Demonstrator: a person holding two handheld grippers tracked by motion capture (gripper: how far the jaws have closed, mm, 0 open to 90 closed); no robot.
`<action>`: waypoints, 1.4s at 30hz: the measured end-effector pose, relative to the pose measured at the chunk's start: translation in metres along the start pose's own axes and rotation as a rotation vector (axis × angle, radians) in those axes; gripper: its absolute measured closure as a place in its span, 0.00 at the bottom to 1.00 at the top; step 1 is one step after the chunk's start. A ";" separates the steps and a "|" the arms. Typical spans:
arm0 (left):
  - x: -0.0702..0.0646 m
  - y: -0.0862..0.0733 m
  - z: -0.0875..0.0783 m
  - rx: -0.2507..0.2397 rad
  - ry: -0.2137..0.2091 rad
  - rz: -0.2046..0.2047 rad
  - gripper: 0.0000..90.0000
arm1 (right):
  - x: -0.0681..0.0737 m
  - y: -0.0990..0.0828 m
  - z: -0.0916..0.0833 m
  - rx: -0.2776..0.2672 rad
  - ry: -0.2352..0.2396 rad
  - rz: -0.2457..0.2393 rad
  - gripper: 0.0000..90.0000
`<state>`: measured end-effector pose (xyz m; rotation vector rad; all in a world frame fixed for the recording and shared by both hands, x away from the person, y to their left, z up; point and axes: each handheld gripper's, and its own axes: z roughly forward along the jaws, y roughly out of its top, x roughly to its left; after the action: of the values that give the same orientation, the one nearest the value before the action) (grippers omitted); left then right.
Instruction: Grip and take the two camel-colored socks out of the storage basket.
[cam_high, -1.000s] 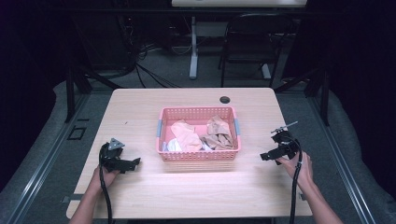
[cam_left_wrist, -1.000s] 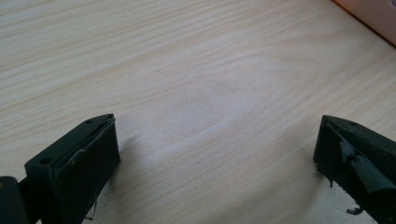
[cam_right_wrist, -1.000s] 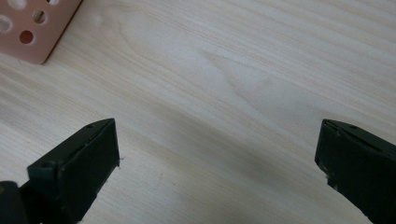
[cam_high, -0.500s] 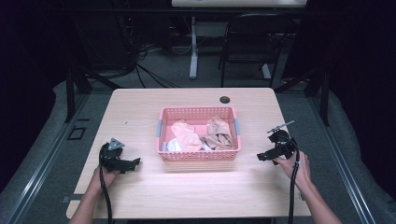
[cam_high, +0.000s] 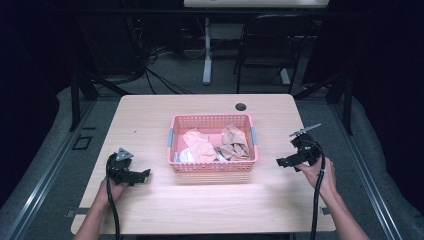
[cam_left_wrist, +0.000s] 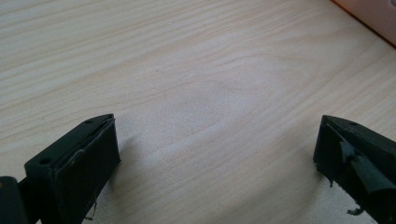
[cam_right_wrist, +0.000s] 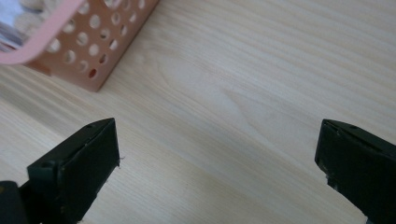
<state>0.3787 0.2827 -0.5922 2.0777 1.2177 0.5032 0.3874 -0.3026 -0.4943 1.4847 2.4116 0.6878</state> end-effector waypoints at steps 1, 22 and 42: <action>0.000 0.000 0.000 0.000 0.000 0.000 0.00 | 0.002 0.001 -0.002 -0.014 0.010 0.001 0.00; 0.000 0.000 0.000 -0.001 0.001 0.002 0.00 | 0.040 0.041 -0.027 -0.060 0.028 -0.102 0.00; 0.000 0.000 0.000 -0.001 0.001 0.002 0.00 | 0.096 0.096 0.004 -0.064 0.124 -0.195 0.02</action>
<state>0.3786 0.2827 -0.5922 2.0780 1.2159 0.5051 0.4193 -0.1799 -0.4447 1.1948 2.5558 0.8255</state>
